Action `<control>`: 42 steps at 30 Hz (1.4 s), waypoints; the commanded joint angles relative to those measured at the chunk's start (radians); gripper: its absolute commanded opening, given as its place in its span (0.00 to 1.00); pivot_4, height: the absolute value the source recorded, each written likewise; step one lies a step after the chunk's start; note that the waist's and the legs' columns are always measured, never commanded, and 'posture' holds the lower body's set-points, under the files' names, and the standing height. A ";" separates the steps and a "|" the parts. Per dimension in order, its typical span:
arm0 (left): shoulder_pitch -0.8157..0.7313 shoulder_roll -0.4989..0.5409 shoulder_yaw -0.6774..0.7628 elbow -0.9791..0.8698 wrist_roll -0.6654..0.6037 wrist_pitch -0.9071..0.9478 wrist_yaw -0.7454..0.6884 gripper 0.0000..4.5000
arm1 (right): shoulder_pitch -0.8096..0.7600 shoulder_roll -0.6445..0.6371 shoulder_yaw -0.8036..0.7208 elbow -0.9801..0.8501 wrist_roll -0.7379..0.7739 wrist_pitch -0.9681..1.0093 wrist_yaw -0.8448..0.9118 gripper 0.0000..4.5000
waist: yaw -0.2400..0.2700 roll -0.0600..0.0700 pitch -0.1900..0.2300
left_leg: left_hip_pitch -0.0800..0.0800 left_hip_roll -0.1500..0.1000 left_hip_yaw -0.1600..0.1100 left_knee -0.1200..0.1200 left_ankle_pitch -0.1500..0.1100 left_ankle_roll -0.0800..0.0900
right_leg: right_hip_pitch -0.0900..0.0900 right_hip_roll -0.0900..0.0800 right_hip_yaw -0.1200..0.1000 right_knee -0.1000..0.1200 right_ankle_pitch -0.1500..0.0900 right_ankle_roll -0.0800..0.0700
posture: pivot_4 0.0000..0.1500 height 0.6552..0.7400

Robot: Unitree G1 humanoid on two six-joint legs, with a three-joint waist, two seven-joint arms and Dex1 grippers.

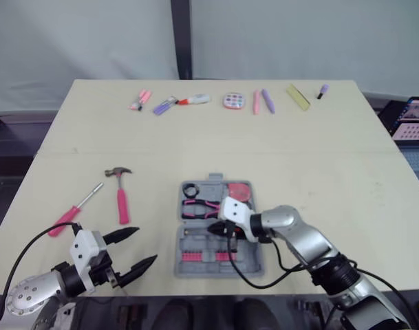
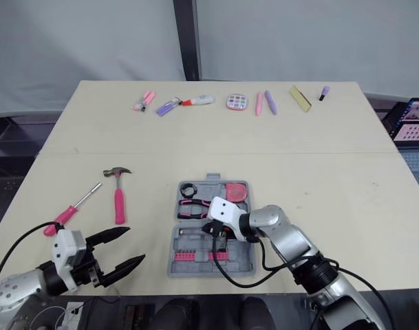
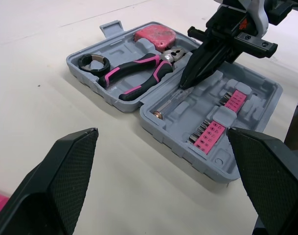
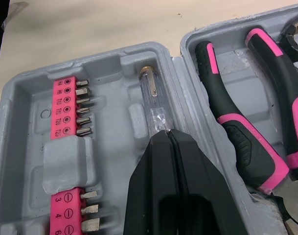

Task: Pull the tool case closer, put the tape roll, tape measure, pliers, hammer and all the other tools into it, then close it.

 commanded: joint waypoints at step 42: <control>-0.024 0.009 0.012 -0.068 -0.012 0.053 0.027 1.00 | 0.105 -0.006 0.075 0.149 -0.060 0.091 -0.019 0.01 | 0.000 0.001 -0.011 | 0.015 0.000 -0.003 -0.009 -0.001 -0.002 | 0.018 0.000 0.002 -0.016 -0.001 -0.003 | 1.00 1.00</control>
